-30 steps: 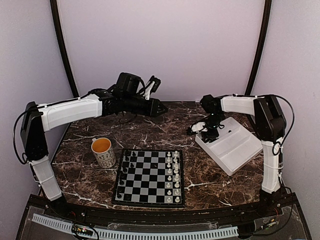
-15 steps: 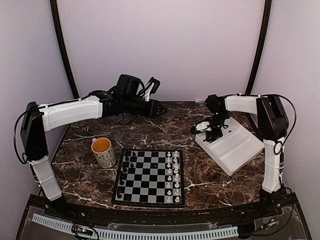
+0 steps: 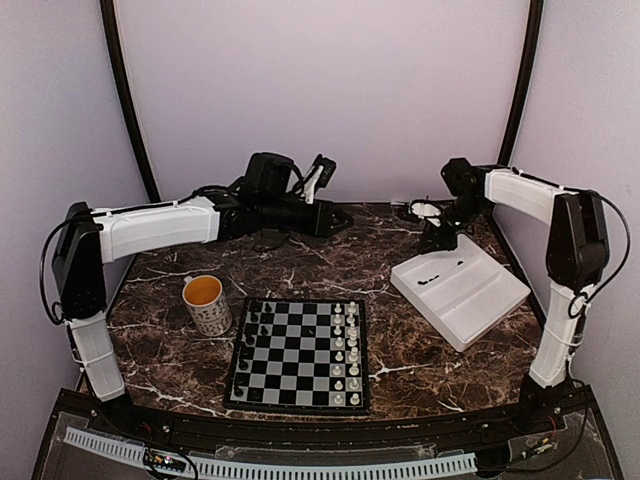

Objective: Set up the chess pieces on the board
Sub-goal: Pick up the pawn from the storage box, then pass from the right arm to the left

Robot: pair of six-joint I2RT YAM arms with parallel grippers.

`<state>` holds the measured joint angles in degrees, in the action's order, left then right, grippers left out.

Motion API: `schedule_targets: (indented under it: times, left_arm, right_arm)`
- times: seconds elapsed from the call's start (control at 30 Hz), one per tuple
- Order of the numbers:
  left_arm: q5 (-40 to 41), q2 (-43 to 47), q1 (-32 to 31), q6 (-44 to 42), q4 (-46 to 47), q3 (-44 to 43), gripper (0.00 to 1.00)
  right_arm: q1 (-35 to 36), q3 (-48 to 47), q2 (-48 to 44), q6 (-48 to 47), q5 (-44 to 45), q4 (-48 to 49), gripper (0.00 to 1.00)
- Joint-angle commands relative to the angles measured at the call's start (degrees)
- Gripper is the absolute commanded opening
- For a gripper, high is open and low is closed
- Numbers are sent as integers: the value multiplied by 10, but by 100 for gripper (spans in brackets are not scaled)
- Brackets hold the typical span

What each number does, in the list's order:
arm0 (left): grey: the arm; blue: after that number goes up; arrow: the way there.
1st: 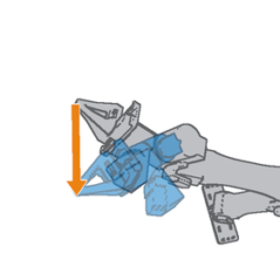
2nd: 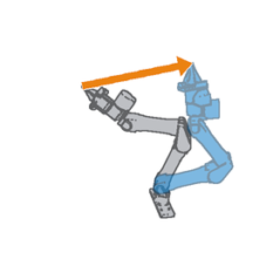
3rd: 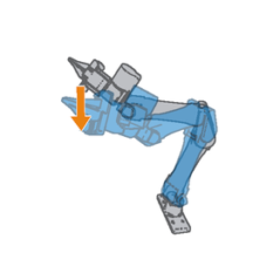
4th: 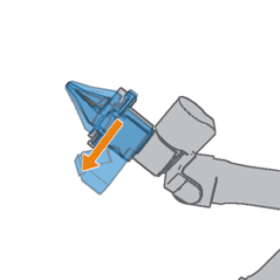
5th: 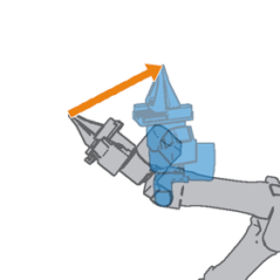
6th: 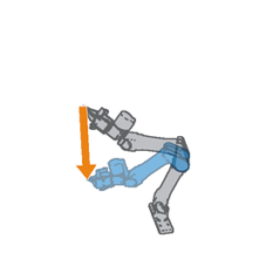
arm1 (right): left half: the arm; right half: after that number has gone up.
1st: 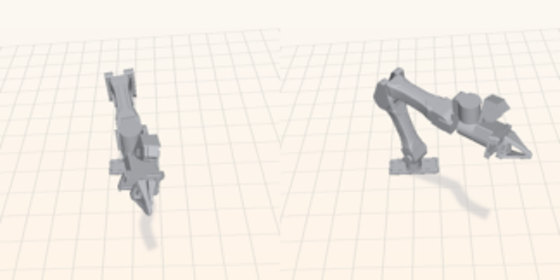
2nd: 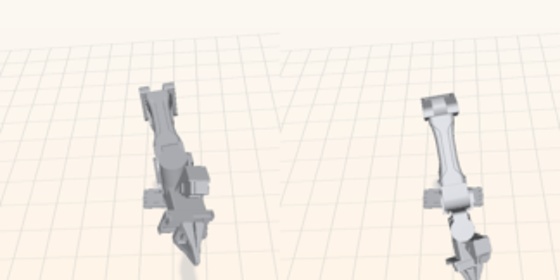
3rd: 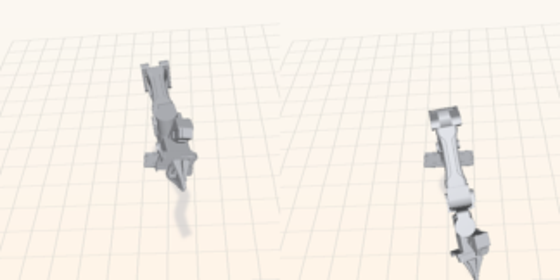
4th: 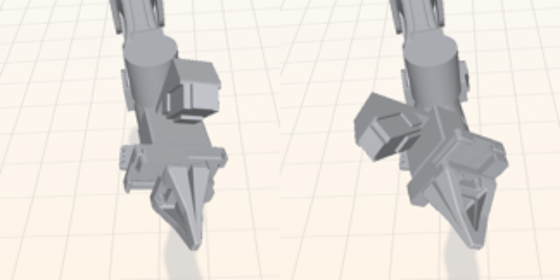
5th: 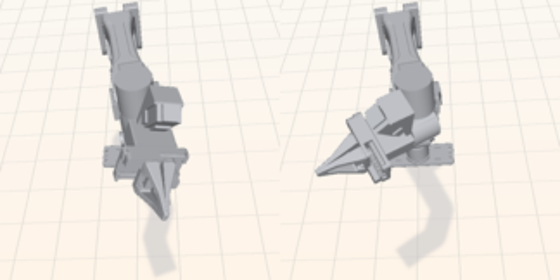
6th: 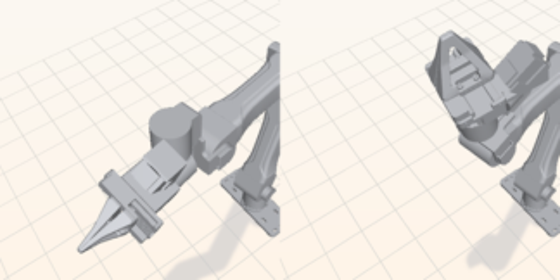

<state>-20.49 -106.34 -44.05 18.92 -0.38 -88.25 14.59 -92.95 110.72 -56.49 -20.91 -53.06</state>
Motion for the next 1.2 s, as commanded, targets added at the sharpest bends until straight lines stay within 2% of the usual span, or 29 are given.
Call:
schedule_targets:
  times: [0.0,0.17,0.47,0.67,0.97,1.17]
  left_arm:
    - [-58,-25,-9,50,77,-13,31]
    - [-88,-56,-15,98,134,-17,32]
    - [-110,-84,-16,150,188,-20,34]
    - [-93,-94,-17,166,174,-29,34]
    - [-76,-99,-16,176,166,-31,26]
    - [-56,-99,-14,182,157,-32,29]
  right_arm:
    - [4,-28,-26,116,-177,14,14]
    - [21,-43,-41,176,-252,46,14]
    - [72,-46,-41,175,-248,45,15]
    - [86,-47,-49,175,-259,44,15]
    - [91,-44,-52,173,-264,39,15]
    - [91,-43,-52,169,-267,36,16]
